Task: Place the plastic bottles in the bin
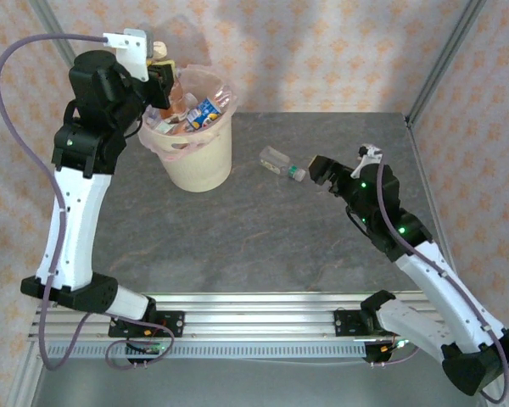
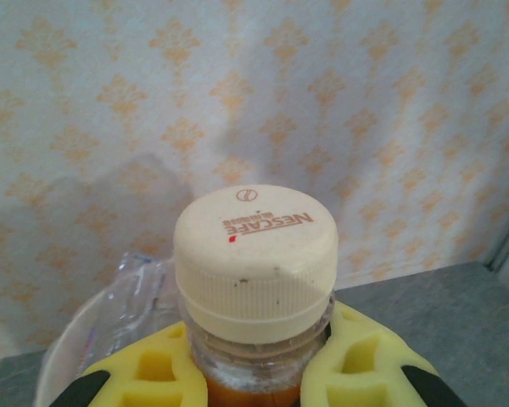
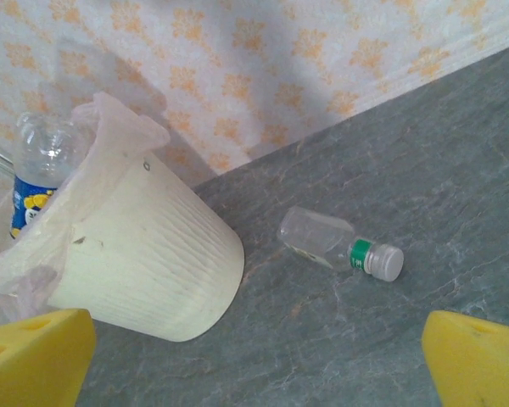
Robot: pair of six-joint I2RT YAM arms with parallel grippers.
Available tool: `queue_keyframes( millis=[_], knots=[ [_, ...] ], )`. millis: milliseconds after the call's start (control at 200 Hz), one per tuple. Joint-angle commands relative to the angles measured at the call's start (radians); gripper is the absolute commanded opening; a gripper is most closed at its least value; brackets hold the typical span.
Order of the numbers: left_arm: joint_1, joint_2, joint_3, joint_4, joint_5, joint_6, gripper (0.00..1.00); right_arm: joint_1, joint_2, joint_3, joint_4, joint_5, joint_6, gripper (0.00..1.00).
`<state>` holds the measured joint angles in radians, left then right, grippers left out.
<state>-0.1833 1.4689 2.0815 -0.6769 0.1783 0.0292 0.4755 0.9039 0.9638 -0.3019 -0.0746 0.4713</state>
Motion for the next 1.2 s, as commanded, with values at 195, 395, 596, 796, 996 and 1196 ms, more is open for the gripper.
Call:
queue_keyframes(
  millis=[195, 395, 596, 796, 996, 1196],
  knots=[
    [0.120, 0.128, 0.137, -0.145, 0.080, 0.064, 0.00, -0.014, 0.078, 0.024, -0.014, -0.051, 0.060, 0.99],
    [0.177, 0.250, 0.235, -0.249, 0.156, 0.084, 0.00, -0.026, 0.082, 0.027, -0.037, -0.044, 0.054, 0.99],
    [0.183, 0.334, 0.293, -0.319, 0.179, 0.134, 0.00, -0.026, 0.080, 0.025, -0.052, -0.015, 0.045, 0.99],
    [0.183, 0.361, 0.296, -0.284, 0.182, 0.203, 0.00, -0.028, 0.088, 0.024, -0.052, 0.001, 0.015, 0.99],
    [0.183, 0.398, 0.359, -0.234, 0.171, 0.326, 0.00, -0.028, 0.120, 0.035, -0.048, -0.018, 0.010, 0.99],
    [0.183, 0.433, 0.372, -0.140, 0.104, 0.464, 0.00, -0.028, 0.116, 0.024, -0.057, 0.080, 0.100, 0.99]
  ],
)
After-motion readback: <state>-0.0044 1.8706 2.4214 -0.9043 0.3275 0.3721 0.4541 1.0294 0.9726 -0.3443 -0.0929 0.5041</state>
